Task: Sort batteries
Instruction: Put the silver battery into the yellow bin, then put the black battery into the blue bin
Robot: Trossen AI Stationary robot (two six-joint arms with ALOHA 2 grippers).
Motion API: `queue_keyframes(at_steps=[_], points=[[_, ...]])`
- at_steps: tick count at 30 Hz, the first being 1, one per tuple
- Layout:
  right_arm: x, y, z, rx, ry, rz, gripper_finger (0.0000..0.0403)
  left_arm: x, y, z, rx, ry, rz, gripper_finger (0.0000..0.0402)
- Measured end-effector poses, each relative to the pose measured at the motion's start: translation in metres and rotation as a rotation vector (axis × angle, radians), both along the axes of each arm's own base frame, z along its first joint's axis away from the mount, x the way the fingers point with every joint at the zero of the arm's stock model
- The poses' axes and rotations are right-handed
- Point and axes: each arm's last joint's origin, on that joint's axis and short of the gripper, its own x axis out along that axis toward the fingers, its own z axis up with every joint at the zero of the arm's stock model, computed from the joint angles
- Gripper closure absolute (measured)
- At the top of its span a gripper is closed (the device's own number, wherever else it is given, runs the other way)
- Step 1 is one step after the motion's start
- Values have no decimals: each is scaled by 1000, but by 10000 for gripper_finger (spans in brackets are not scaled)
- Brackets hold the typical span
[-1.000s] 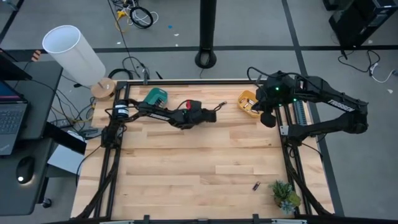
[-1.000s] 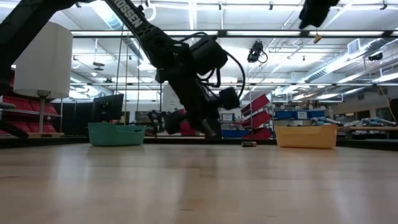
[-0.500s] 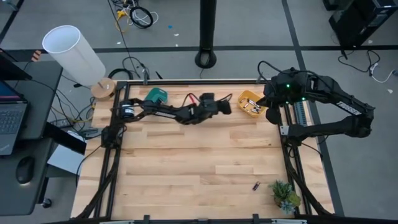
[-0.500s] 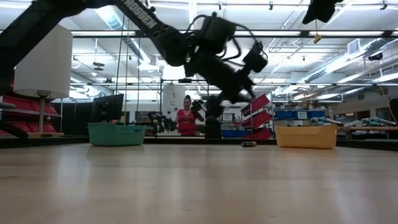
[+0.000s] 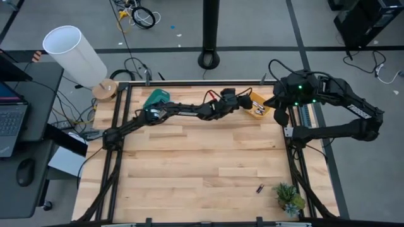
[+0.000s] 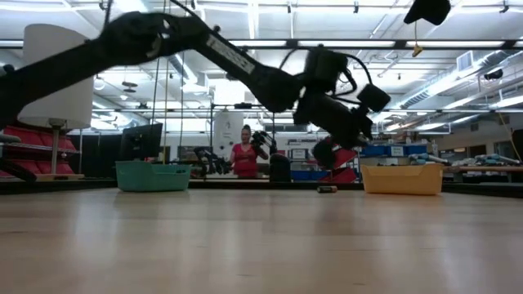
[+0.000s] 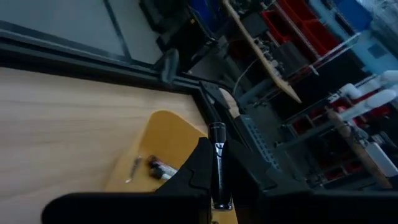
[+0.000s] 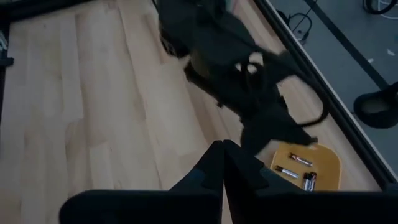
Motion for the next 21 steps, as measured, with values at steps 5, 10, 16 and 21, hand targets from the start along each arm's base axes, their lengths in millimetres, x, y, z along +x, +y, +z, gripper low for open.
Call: queue_keyframes(at_steps=[5,10,16,21], points=[[-7,2,2,17,-24,-23,394,20,9,-18,9,-28,-81,362],[-11,4,3,29,-31,-36,388,25,15,-32,-17,84,-93,339],[-12,4,3,20,-31,-44,390,27,13,-20,38,109,-138,279],[-11,3,3,8,-29,-56,394,27,10,-7,71,127,-158,272]])
